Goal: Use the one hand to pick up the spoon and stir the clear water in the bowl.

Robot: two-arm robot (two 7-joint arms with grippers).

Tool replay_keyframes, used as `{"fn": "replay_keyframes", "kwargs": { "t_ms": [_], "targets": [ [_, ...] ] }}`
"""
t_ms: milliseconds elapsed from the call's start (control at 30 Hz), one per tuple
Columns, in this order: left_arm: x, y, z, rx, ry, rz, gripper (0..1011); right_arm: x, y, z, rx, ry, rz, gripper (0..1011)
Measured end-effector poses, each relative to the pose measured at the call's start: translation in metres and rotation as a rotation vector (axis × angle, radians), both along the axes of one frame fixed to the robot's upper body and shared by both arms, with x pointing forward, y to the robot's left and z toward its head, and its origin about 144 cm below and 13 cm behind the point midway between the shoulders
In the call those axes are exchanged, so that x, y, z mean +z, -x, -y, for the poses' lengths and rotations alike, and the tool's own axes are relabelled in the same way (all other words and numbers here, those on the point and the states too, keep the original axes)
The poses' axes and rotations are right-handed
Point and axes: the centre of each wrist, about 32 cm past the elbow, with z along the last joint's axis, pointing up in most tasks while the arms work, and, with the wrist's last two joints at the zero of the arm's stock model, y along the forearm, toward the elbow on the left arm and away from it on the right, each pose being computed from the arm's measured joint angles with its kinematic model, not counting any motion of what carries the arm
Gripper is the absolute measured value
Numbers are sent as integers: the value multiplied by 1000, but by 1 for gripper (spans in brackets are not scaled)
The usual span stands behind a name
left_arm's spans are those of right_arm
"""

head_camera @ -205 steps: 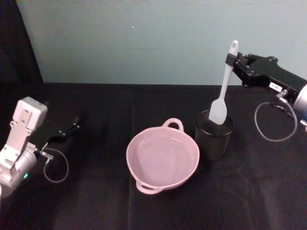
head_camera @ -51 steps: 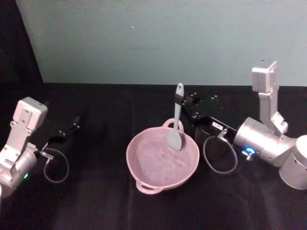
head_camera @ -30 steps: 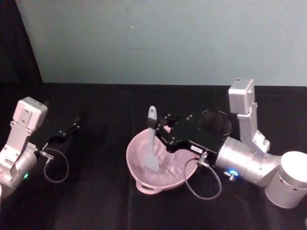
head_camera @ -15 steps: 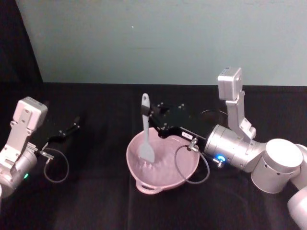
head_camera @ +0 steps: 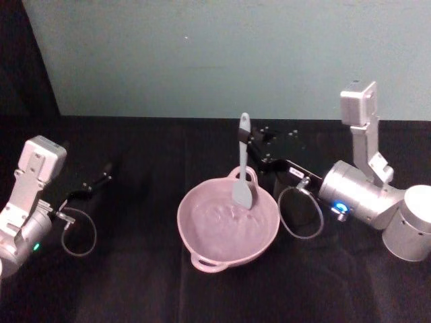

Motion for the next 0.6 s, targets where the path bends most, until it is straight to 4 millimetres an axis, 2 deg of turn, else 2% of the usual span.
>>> {"fn": "replay_keyframes", "kwargs": {
  "t_ms": [267,600],
  "targets": [
    [0,0,0,0,0,0,1005,3,10,9,-9,10,7,121],
    [0,0,0,0,0,0,1005,-3,27,-3,44,7,-11,121]
  ]
}}
